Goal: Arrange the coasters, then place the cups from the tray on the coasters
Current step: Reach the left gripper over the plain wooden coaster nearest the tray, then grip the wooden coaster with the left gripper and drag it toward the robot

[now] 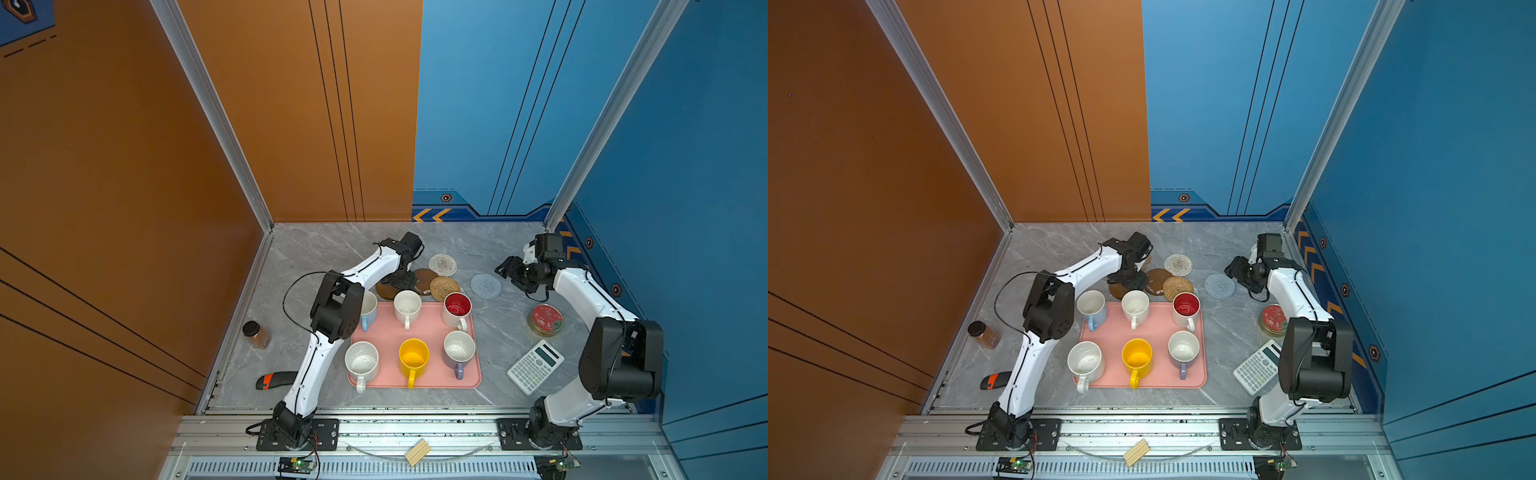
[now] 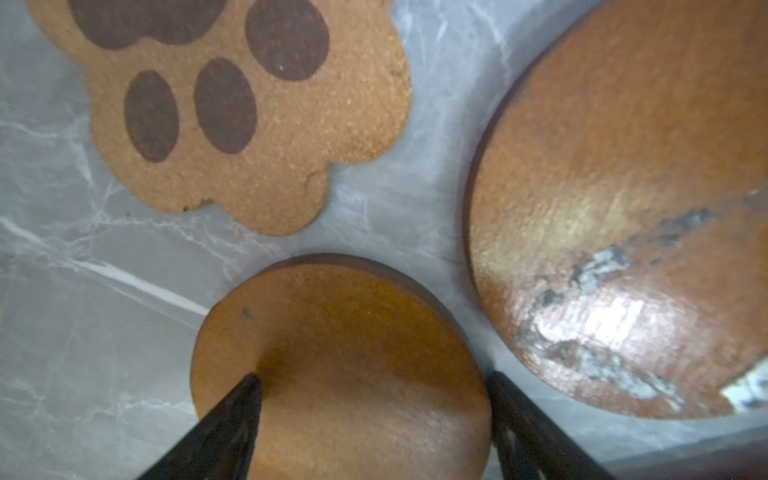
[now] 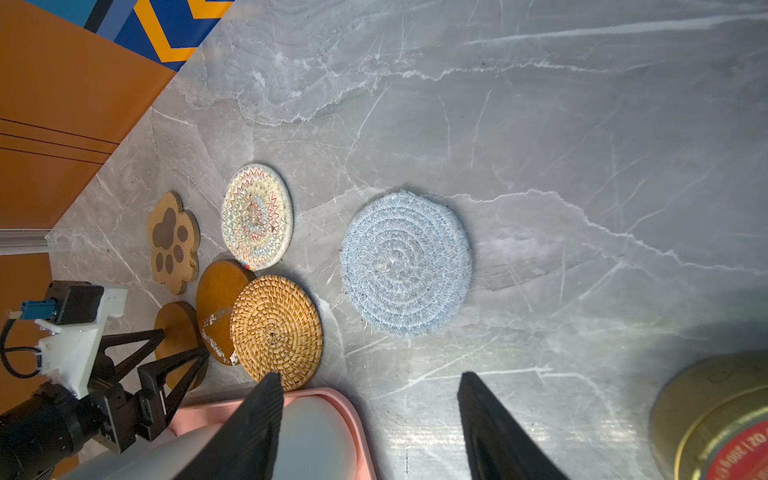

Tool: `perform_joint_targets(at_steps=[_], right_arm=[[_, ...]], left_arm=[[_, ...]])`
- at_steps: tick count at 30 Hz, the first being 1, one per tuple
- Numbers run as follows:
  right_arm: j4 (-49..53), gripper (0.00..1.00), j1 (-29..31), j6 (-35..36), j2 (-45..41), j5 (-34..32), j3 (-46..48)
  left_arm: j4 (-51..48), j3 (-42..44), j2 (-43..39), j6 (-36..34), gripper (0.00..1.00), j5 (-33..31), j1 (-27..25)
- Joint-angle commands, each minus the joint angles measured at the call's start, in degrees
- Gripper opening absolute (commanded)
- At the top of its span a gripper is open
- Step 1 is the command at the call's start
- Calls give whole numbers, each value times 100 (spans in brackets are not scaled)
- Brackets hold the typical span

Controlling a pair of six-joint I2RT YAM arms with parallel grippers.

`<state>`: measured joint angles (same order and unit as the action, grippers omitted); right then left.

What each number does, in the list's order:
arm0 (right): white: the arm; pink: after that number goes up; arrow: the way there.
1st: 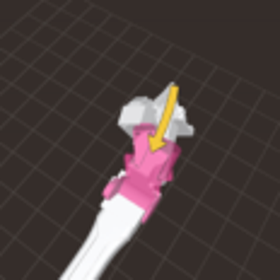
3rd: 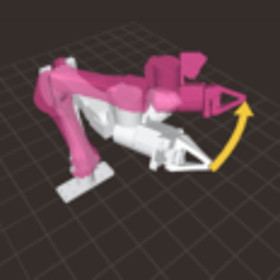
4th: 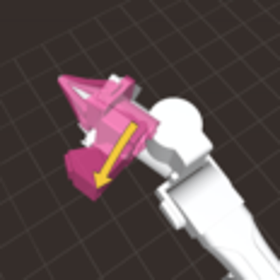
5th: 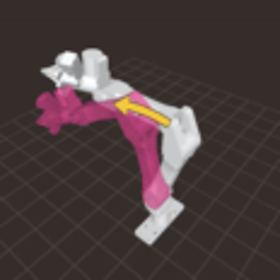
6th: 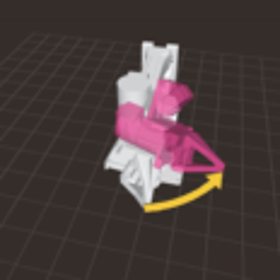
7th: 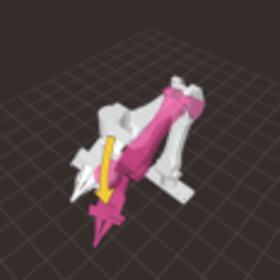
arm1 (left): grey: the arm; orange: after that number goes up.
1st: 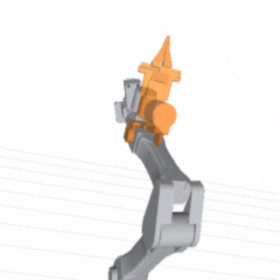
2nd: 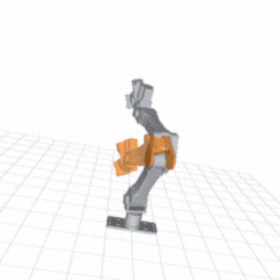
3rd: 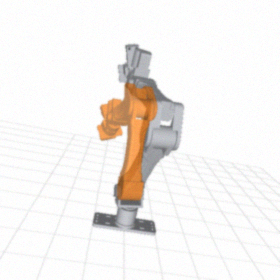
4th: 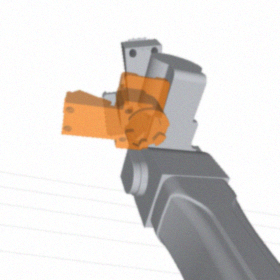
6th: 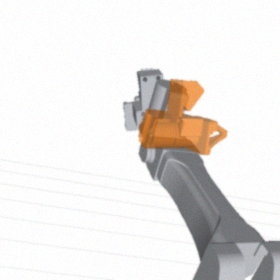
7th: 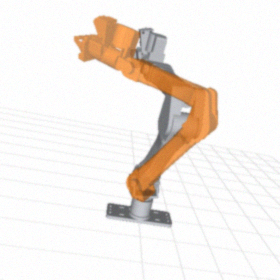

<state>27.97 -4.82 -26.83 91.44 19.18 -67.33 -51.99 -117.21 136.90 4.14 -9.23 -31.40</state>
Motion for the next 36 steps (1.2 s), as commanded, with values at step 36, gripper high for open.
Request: perform_joint_targets(at_steps=[36], right_arm=[[129,66,-54,-112,-481,-134,246]], left_arm=[[-195,-687,662,-276,82,-634,1230]])
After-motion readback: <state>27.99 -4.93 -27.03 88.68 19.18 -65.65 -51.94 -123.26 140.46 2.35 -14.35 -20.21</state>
